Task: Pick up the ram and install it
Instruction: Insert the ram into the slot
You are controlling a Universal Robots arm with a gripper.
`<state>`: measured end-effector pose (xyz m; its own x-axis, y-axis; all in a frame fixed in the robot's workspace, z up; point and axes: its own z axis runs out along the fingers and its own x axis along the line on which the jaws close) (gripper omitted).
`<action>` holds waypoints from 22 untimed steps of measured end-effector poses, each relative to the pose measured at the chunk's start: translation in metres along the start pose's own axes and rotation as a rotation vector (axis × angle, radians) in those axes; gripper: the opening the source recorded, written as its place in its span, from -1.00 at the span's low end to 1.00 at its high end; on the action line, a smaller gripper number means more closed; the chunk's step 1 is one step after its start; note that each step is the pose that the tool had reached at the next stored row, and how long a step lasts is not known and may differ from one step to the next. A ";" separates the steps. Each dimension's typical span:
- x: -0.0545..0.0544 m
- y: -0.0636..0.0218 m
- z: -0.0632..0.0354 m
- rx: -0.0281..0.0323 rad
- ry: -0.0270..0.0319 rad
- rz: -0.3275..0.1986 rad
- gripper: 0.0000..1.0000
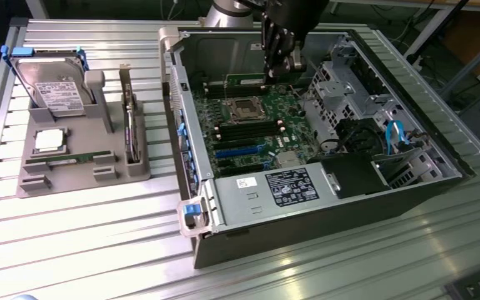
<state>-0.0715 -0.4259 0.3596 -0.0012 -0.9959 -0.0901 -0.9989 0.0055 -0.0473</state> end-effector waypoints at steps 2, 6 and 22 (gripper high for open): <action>0.000 -0.0007 0.0041 0.0000 0.0053 0.000 -0.72; 0.001 -0.0018 0.0101 -0.0001 0.0122 0.000 -0.72; 0.003 -0.0034 0.0296 -0.0002 0.0360 -0.002 -0.72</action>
<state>-0.0667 -0.4259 0.3301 -0.0012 -0.9985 -0.0542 -0.9989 0.0038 -0.0472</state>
